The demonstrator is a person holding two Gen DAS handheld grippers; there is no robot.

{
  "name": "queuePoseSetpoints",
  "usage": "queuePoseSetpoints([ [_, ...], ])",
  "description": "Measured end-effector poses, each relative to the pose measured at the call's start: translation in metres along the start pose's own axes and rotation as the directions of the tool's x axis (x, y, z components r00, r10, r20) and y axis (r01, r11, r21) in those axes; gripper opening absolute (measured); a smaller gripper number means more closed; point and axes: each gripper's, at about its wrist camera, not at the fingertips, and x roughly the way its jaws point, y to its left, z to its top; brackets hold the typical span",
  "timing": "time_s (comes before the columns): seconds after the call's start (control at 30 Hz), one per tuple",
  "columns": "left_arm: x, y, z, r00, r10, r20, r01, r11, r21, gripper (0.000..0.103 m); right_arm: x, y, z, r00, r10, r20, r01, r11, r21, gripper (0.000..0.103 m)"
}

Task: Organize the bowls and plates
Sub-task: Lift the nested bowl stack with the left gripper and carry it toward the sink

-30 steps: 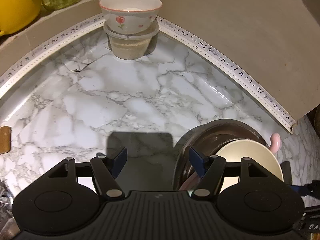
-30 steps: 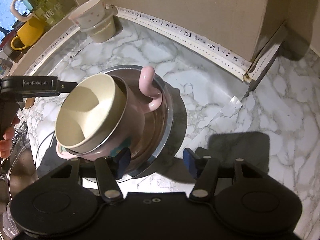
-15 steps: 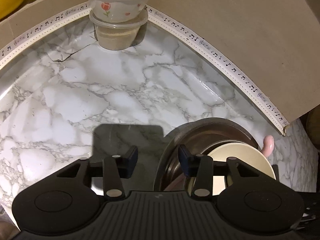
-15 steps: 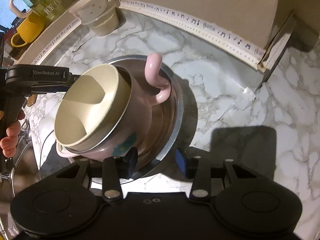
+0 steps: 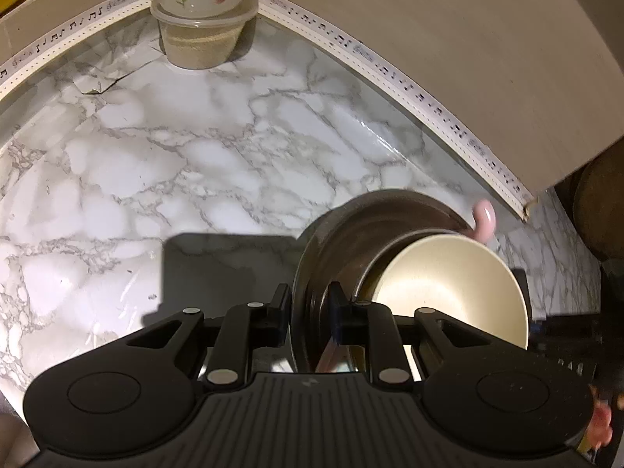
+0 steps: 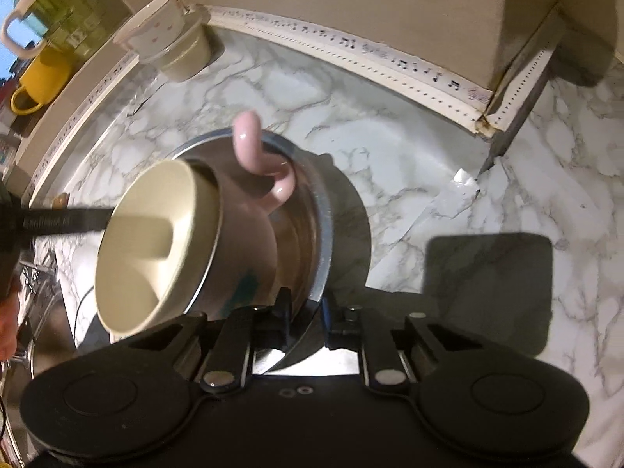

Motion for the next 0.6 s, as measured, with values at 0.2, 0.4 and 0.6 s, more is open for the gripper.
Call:
queuePoseSetpoints([
  [0.2,0.008,0.005,-0.002,1.000,0.000,-0.014,-0.001,1.000,-0.021,0.019,-0.001,0.002,-0.010,1.000,0.022,-0.013,-0.022,1.000,-0.002,0.019],
  [0.4,0.007,0.002,-0.005,1.000,-0.006,-0.001,0.006,1.000,-0.024,0.011,0.000,0.008,-0.013,1.000,0.000,-0.002,0.000,1.000,-0.015,0.018],
  [0.6,0.006,-0.003,-0.007,1.000,0.016,0.001,-0.016,1.000,-0.009,0.011,-0.002,0.012,-0.014,1.000,-0.027,0.012,0.028,0.999,-0.028,0.017],
])
